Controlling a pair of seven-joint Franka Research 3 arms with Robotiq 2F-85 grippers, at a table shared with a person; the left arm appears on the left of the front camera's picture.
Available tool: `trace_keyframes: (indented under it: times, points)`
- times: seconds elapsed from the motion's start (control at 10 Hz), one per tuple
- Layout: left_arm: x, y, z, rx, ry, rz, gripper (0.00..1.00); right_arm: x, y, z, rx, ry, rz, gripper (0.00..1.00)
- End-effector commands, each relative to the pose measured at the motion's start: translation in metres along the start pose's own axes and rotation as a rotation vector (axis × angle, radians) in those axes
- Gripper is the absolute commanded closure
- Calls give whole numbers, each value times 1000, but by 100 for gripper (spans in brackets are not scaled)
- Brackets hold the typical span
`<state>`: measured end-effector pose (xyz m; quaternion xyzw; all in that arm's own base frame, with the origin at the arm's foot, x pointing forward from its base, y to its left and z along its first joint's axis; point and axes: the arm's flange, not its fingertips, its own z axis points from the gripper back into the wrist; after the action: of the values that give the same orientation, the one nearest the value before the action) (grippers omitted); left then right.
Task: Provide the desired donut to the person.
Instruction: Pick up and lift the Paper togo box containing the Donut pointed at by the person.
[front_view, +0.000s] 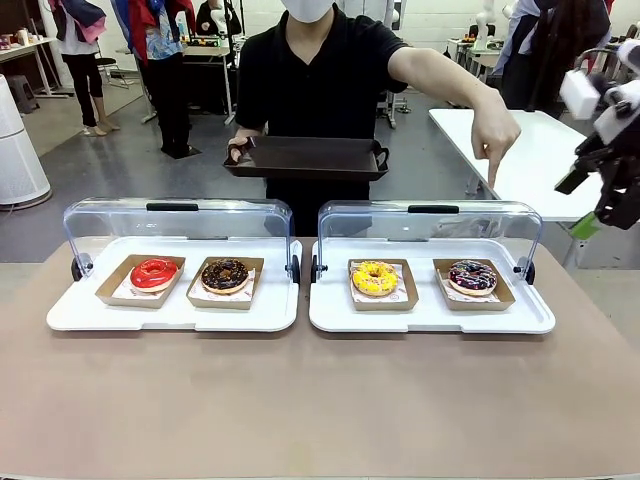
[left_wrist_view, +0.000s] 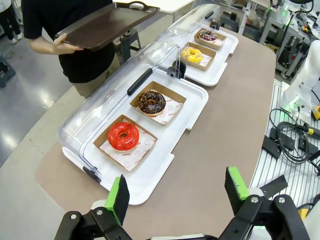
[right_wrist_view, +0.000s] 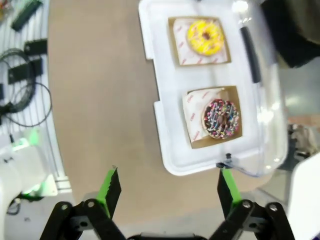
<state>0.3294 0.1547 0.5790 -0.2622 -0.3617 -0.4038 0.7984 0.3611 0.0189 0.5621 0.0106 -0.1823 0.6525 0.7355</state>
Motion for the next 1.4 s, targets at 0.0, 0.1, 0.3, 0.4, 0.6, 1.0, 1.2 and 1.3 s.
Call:
trace_keyframes:
  times: [0.0, 0.1, 0.3, 0.4, 0.6, 1.0, 1.2, 1.3]
  points:
    - [0, 0, 1, -4, -3, -6, 0, 6, -4, -33, 21, 73, 48, 0]
    - [0, 0, 1, -4, -3, -6, 0, 8, -5, -48, 53, 103, 53, 0]
    - [0, 0, 1, -4, -3, -6, 0, 6, -4, -74, 108, 146, 52, 0]
    - [0, 0, 1, -4, -3, -6, 0, 4, -3, -78, 116, 136, 51, 0]
    - [0, 0, 1, -4, -3, -6, 0, 6, -1, -77, 122, 127, 69, 0]
    - [0, 0, 1, -4, -3, -6, 0, 6, -1, -77, 122, 127, 69, 0]
    - [0, 0, 1, -4, -3, -6, 0, 10, 6, -102, 141, 166, 104, 0]
    - [0, 0, 1, -4, -3, -6, 0, 13, 8, -121, 144, 188, 111, 0]
